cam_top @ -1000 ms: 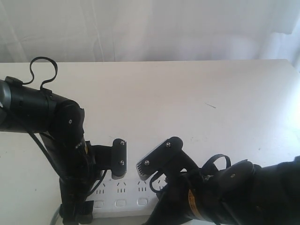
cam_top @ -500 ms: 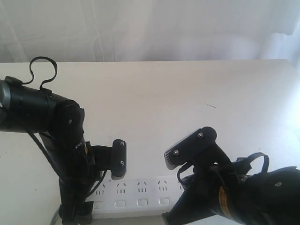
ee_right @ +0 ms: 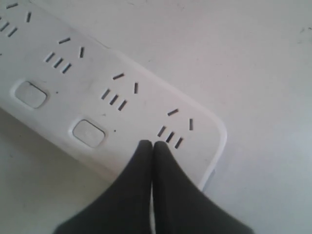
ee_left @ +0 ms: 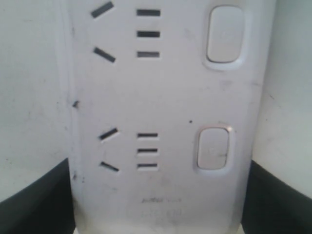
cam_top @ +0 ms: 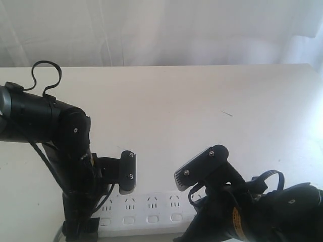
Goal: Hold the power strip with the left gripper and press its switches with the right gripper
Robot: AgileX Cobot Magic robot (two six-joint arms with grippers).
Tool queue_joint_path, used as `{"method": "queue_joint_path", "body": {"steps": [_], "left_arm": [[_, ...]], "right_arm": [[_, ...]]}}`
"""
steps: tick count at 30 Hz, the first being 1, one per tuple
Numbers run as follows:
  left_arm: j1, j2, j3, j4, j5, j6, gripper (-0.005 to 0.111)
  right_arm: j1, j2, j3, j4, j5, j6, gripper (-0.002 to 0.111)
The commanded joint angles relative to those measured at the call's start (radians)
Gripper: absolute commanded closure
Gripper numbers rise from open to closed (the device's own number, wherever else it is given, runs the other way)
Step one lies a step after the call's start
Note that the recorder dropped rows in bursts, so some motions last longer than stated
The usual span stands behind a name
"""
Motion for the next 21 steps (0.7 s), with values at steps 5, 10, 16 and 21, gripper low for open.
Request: {"method": "queue_joint_path", "body": {"steps": [5, 10, 16, 21], "left_arm": [[-0.006, 0.039, 0.031, -0.045, 0.126, -0.002, 0.106], [-0.006, 0.039, 0.031, -0.045, 0.126, -0.002, 0.106], [-0.006, 0.039, 0.031, -0.045, 0.124, -0.002, 0.106], [-0.006, 0.039, 0.031, -0.045, 0.121, -0.002, 0.106]], "right_arm": [[0.0, 0.06, 0.002, 0.005, -0.003, 0.005, 0.108], [0.0, 0.091, 0.002, 0.005, -0.003, 0.005, 0.108], [0.0, 0.101, 0.002, 0.007, -0.051, 0.005, 0.108], [0.0, 0.101, 0.002, 0.007, -0.078, 0.005, 0.108]]}}
